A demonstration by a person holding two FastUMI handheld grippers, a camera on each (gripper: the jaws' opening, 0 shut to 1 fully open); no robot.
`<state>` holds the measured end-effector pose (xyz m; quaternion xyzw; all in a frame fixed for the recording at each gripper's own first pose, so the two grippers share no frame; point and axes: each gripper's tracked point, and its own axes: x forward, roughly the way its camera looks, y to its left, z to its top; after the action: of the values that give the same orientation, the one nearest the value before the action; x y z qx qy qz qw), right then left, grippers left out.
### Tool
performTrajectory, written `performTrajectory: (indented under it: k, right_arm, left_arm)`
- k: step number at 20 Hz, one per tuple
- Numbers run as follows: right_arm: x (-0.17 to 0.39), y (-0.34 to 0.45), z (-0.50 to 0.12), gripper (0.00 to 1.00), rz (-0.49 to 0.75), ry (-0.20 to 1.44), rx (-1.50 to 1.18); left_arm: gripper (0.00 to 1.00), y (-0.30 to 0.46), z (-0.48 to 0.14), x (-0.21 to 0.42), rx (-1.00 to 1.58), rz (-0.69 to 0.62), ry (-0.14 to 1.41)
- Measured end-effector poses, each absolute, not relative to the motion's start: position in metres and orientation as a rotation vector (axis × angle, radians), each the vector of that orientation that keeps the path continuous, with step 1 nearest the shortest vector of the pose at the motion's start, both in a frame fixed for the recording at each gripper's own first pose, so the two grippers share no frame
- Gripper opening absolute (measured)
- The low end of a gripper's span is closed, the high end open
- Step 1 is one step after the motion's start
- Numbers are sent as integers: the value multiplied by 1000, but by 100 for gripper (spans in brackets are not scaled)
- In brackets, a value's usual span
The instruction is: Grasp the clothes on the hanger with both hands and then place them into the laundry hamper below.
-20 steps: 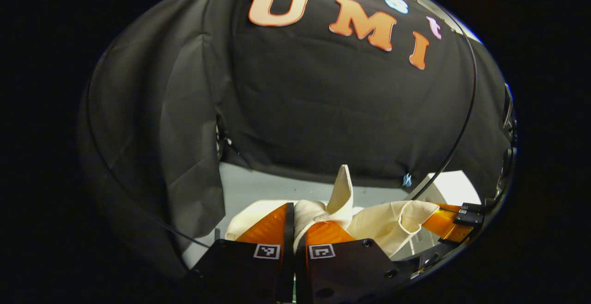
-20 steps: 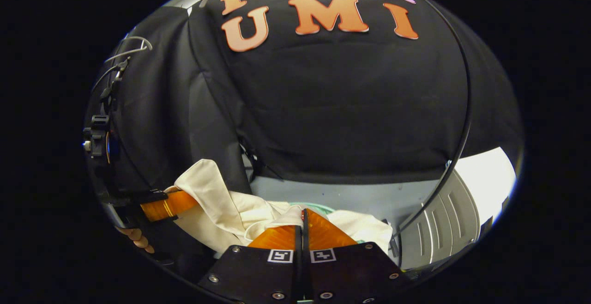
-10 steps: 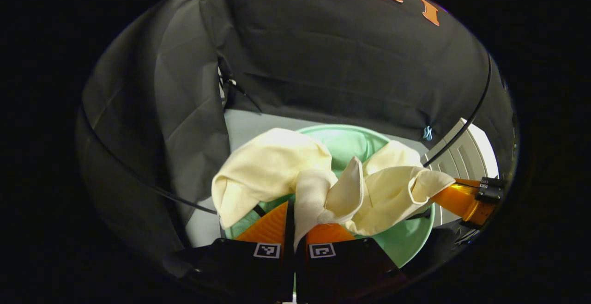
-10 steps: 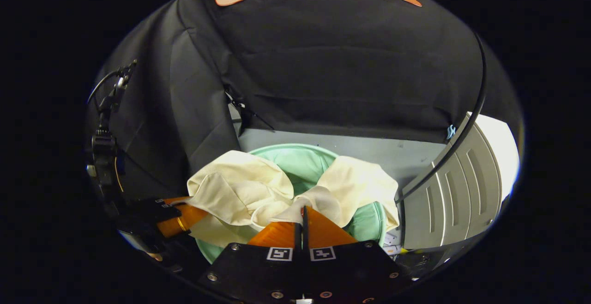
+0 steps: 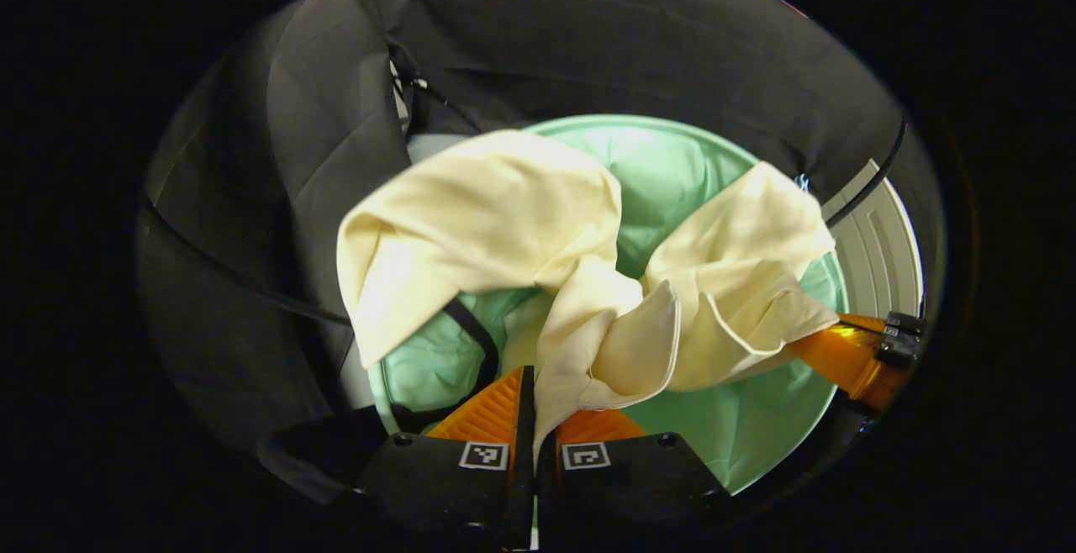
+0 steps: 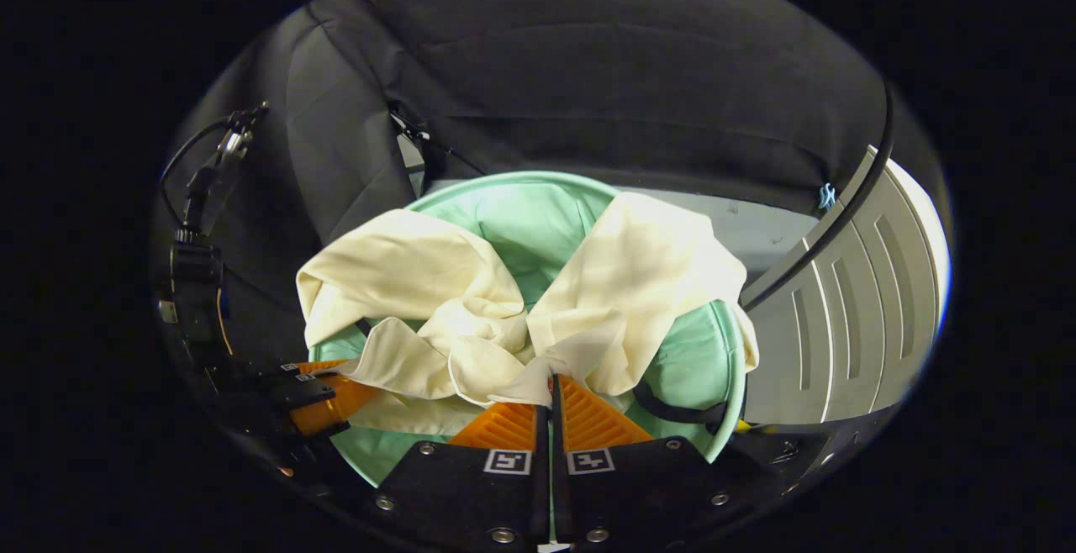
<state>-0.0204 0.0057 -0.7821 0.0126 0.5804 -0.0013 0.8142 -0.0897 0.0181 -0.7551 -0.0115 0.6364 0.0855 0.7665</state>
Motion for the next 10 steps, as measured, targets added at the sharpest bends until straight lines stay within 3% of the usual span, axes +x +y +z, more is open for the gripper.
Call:
performTrajectory:
  k: [5, 9, 10]
  right_arm:
    - [-50, 12, -809, 8, -10, 1370, 80]
    - [-53, 3, -807, 13, -21, 1369, 56]
    - [-51, 2, -806, 15, -25, 1365, 60]
  left_arm:
    - [11, 19, -767, -111, -57, 216, 1436]
    - [21, 14, -768, -110, -73, 208, 1438]
    - [27, 12, -767, -109, -76, 210, 1438]
